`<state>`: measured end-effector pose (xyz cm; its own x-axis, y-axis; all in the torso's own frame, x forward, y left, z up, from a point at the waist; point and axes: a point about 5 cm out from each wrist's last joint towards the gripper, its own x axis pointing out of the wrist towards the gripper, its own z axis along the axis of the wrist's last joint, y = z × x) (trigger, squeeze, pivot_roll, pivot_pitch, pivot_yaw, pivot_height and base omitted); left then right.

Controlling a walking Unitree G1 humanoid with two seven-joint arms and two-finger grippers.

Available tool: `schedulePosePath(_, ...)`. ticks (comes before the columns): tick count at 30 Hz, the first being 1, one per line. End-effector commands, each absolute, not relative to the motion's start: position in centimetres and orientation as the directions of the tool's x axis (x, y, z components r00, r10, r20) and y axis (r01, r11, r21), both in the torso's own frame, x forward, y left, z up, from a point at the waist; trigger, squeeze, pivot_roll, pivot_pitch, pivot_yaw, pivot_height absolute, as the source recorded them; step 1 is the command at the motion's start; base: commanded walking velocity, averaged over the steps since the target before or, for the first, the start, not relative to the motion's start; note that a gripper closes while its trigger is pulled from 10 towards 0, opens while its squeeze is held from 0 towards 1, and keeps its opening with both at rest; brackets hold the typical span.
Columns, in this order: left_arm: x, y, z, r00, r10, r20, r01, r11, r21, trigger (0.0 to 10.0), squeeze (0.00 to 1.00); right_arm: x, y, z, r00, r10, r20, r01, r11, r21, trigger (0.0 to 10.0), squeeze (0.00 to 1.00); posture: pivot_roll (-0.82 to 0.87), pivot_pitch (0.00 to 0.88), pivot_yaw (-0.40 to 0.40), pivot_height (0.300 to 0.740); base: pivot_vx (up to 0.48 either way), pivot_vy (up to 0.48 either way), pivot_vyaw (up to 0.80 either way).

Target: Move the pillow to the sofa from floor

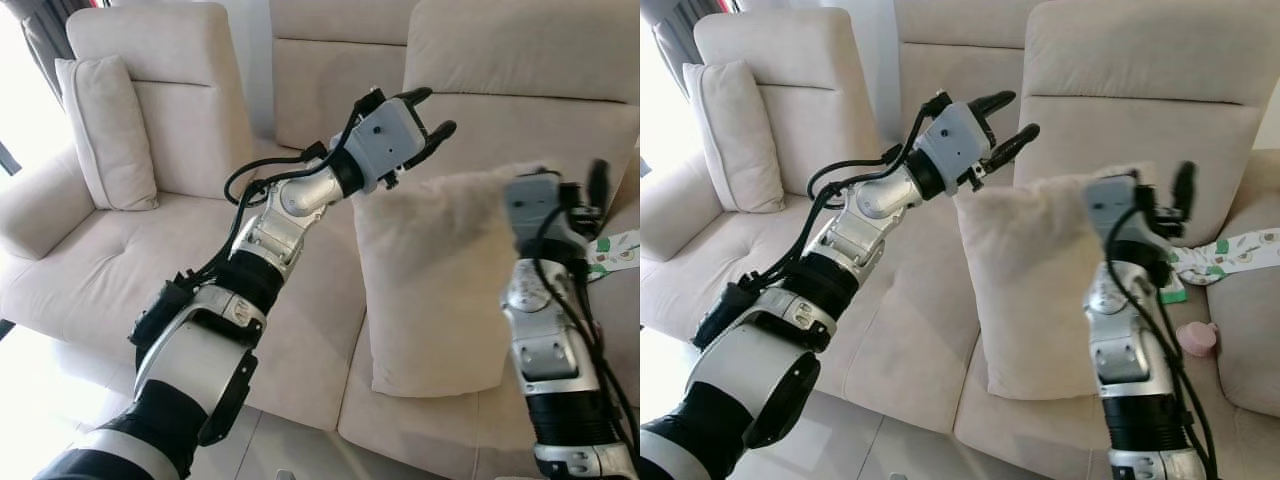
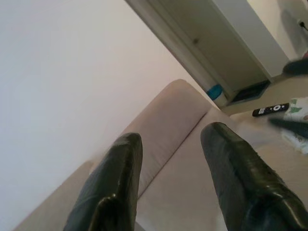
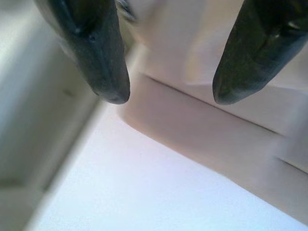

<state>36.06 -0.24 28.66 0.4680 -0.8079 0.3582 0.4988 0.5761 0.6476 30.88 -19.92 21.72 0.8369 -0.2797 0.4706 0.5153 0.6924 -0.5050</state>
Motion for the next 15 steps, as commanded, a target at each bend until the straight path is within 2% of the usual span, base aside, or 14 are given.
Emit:
schedulePosePath(1, 36.2, 0.2, 28.7, 0.482, -0.793, 0.372, 0.501, 0.598, 0.626, 10.0, 0.00, 30.8, -19.3, 21.4, 0.854, -0.247, 0.458, 0.477, 0.723, -0.500, 10.0, 0.00, 0.00, 0.000, 0.077, 0.740, 0.000, 0.000, 0.00)
schedulePosePath(2, 36.2, 0.3, 28.5, 0.487, -0.790, 0.372, 0.509, 0.603, 0.614, 10.0, 0.00, 30.6, -17.5, 20.8, 0.910, -0.084, 0.406, 0.289, 0.830, -0.477, 10.0, 0.00, 0.00, 0.000, 0.076, 0.740, 0.000, 0.000, 0.00)
schedulePosePath(5, 36.2, 0.4, 28.4, 0.488, -0.789, 0.372, 0.511, 0.604, 0.611, 10.0, 0.00, 30.5, -17.0, 20.6, 0.921, -0.039, 0.388, 0.233, 0.852, -0.470, 10.0, 0.00, 0.00, 0.000, 0.076, 0.740, 0.000, 0.000, 0.00)
schedulePosePath(7, 36.4, 0.4, 27.6, 0.510, -0.789, 0.342, 0.544, 0.604, 0.582, 10.0, 0.00, 30.7, -16.8, 19.5, 0.952, -0.012, 0.305, 0.148, 0.893, -0.426, 10.0, 0.00, -0.01, 0.000, 0.076, 0.740, 0.000, 0.000, 0.00)
schedulePosePath(9, 36.6, 0.5, 26.9, 0.534, -0.784, 0.318, 0.571, 0.611, 0.548, 10.0, 0.00, 30.7, -16.8, 19.0, 0.961, -0.009, 0.275, 0.124, 0.906, -0.404, 10.0, 0.00, -0.01, 0.000, 0.078, 0.740, 0.000, 0.000, 0.00)
schedulePosePath(12, 37.1, 1.1, 24.6, 0.609, -0.750, 0.259, 0.638, 0.657, 0.403, 10.0, 0.00, 30.4, -16.9, 18.1, 0.970, -0.014, 0.242, 0.102, 0.928, -0.357, 10.0, 0.00, -0.01, 0.000, 0.081, 0.740, 0.000, 0.000, 0.00)
schedulePosePath(15, 37.1, 1.3, 23.8, 0.633, -0.736, 0.242, 0.650, 0.675, 0.350, 10.0, 0.00, 30.2, -17.0, 17.8, 0.970, -0.019, 0.241, 0.104, 0.933, -0.345, 10.0, 0.00, -0.01, 0.000, 0.081, 0.740, 0.000, 0.000, 0.00)
